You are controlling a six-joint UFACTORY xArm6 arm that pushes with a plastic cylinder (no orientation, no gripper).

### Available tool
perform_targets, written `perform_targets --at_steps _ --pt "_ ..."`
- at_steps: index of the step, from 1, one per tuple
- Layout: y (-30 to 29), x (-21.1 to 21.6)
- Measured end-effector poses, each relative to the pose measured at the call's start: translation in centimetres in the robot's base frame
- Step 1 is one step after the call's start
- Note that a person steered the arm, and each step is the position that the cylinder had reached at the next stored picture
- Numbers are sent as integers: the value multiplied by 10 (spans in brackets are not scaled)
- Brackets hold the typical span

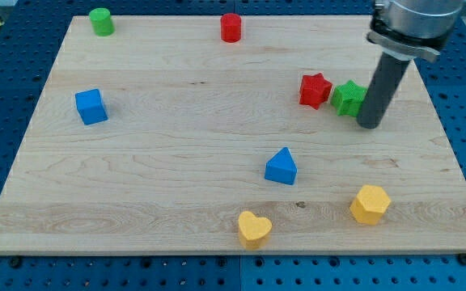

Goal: Move the green star on top right to the red star

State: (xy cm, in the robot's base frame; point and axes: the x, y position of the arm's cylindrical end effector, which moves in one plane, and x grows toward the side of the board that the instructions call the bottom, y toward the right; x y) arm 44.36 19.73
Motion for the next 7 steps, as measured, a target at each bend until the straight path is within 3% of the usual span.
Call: perform_targets --at_steps 3,7 --pt "-25 -5" --pt "-40 -84"
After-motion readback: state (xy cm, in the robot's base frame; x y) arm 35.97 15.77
